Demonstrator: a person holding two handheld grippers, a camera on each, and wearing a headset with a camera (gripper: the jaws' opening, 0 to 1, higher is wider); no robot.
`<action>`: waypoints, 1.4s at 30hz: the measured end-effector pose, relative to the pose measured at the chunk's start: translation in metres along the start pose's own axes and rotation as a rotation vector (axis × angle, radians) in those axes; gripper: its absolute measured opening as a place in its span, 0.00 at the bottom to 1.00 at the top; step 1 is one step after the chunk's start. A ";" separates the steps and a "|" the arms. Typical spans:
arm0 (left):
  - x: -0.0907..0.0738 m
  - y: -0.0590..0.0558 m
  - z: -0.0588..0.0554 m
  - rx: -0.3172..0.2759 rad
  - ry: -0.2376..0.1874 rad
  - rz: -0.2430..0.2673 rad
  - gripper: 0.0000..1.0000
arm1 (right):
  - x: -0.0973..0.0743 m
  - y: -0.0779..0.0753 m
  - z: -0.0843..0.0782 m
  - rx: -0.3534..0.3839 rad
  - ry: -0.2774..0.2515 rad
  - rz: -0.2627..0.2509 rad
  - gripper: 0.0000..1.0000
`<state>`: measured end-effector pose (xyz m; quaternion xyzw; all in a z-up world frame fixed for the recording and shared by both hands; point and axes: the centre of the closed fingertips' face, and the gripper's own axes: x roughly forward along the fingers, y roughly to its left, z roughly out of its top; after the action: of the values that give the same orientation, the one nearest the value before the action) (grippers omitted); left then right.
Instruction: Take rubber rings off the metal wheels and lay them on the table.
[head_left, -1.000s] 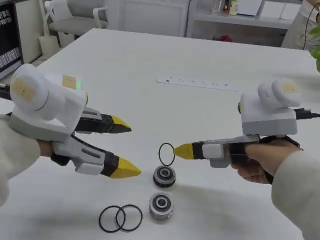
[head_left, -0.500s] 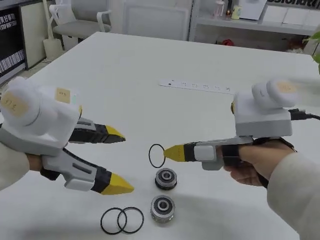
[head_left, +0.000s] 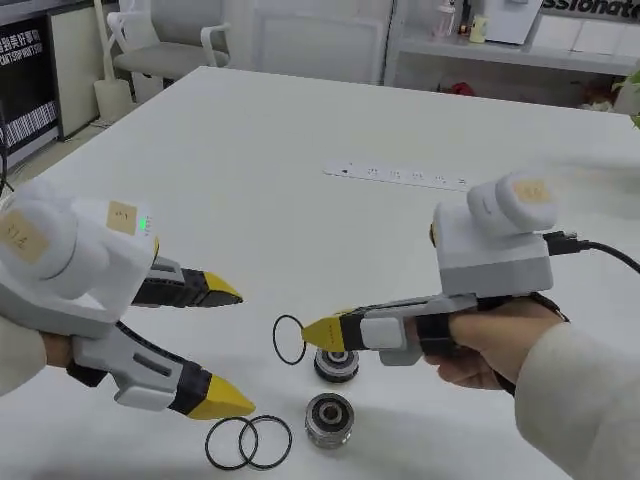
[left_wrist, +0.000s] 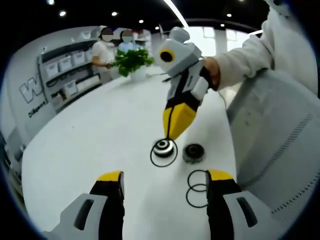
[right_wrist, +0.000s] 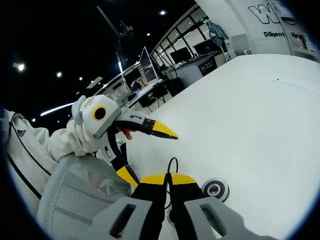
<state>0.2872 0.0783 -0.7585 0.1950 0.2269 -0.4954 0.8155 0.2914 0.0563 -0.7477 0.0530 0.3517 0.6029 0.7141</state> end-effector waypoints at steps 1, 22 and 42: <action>0.000 0.000 0.001 0.000 -0.002 0.000 0.67 | 0.002 0.001 -0.002 -0.006 0.010 0.001 0.00; 0.006 -0.013 -0.008 0.016 0.037 -0.051 0.67 | 0.021 -0.003 -0.032 -0.071 0.106 -0.019 0.00; 0.007 -0.017 -0.011 0.018 0.048 -0.071 0.67 | 0.031 0.001 -0.048 -0.135 0.166 -0.023 0.00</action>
<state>0.2728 0.0714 -0.7731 0.2062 0.2487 -0.5211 0.7900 0.2641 0.0675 -0.7969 -0.0495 0.3688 0.6193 0.6914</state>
